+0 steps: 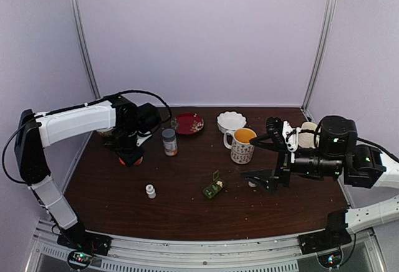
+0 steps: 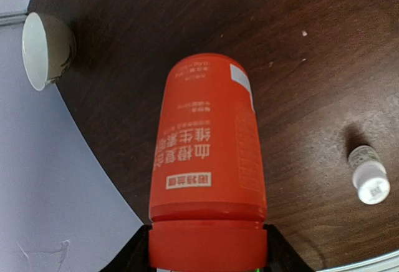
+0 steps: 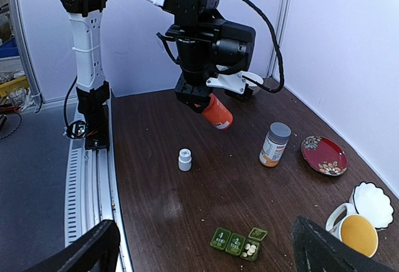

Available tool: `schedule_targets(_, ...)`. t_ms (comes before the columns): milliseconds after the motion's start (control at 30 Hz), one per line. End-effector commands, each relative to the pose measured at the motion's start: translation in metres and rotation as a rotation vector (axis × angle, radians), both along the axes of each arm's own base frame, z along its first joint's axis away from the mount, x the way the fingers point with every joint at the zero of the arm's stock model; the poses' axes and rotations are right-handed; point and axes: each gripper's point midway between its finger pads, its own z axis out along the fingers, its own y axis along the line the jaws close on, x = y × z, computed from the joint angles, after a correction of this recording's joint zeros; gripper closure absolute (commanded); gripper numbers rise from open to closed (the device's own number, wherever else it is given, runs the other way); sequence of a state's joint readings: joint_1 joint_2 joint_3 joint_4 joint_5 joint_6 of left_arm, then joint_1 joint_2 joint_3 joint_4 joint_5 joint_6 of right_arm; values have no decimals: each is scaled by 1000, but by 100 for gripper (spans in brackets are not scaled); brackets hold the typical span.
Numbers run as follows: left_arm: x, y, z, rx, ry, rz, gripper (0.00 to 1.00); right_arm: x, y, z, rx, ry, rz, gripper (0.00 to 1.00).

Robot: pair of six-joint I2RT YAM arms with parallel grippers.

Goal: Sort the pills into containers
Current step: Place the pill bottle at the center of the board.

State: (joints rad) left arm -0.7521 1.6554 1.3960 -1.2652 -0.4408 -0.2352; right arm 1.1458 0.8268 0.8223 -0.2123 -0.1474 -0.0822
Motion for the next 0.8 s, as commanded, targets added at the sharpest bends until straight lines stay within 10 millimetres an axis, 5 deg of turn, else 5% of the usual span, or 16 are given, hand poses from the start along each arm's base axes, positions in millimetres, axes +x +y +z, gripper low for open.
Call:
schedule_targets(0,-6,22,-15,84,94,65,100,4,-6,1,10,-14,-36,1)
schedule_targets(267,-19,16,-39,119,265,-44,98,4,-5,-2,8,-16,-31,0)
schedule_targets(467,-15,11,-34,127,281,-67,81,4,0,-9,-12,-7,-19,0)
schedule_targets(700,-4,14,-30,174,240,-41,30,5,4,-14,-21,-3,-13,0)
schedule_targets(767,1,14,-27,176,215,-34,23,5,4,-16,-27,-1,-12,0)
